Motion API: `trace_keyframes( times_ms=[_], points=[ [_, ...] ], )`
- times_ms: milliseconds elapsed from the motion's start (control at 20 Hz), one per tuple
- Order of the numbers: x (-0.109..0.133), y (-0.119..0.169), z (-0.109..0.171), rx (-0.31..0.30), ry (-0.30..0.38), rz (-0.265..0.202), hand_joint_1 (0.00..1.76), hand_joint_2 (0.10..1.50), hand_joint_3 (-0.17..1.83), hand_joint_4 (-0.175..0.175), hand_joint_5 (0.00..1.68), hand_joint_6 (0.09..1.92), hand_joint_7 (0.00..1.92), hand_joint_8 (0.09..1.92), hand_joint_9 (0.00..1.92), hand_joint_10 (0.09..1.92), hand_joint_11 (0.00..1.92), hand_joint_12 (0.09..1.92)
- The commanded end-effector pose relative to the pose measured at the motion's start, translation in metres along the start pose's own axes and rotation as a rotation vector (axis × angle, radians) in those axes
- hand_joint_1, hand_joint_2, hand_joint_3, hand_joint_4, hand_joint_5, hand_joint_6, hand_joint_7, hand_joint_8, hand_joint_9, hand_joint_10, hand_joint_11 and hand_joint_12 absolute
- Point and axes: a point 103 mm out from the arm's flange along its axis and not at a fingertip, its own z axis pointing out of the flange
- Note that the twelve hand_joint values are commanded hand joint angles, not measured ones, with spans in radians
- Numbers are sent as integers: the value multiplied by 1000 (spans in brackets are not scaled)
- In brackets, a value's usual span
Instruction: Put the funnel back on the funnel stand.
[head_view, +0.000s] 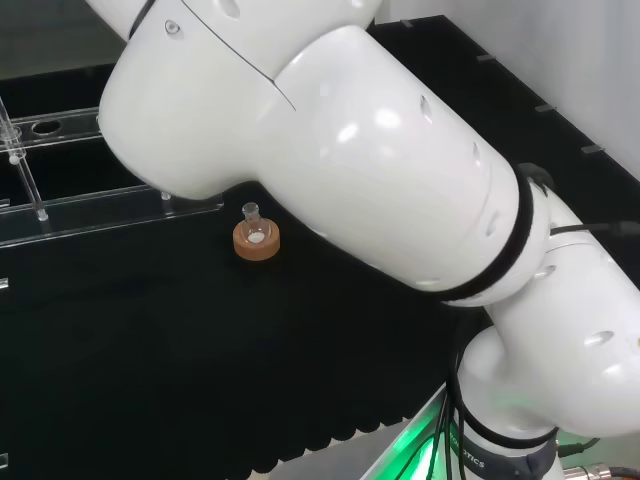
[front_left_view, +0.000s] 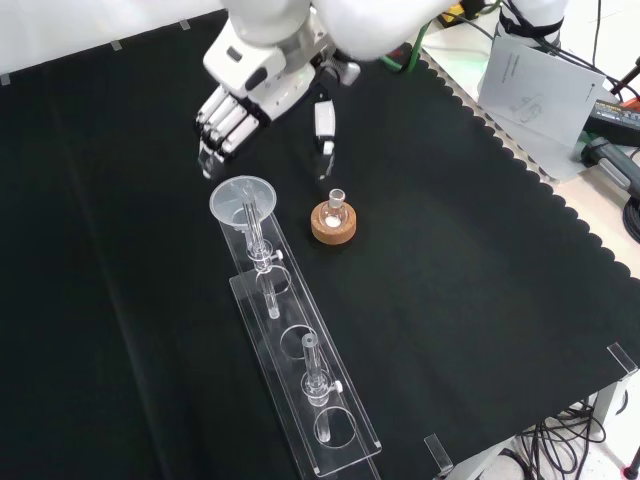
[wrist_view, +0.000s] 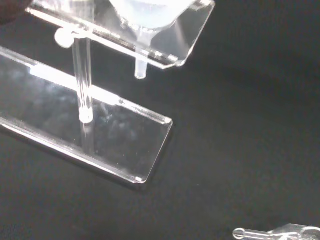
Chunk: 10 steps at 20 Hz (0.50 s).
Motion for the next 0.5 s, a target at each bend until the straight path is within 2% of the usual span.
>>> trace_keyframes(
  times_ms=[50,500],
  points=[
    [-27,-68,-28,-99,88,75,590,726,185,-38,192,87,51,646,243,752,195,1432],
    [-65,-113,-18,-91,143,189,602,762,204,-41,248,87,101,675,307,738,224,1423]
  ],
)
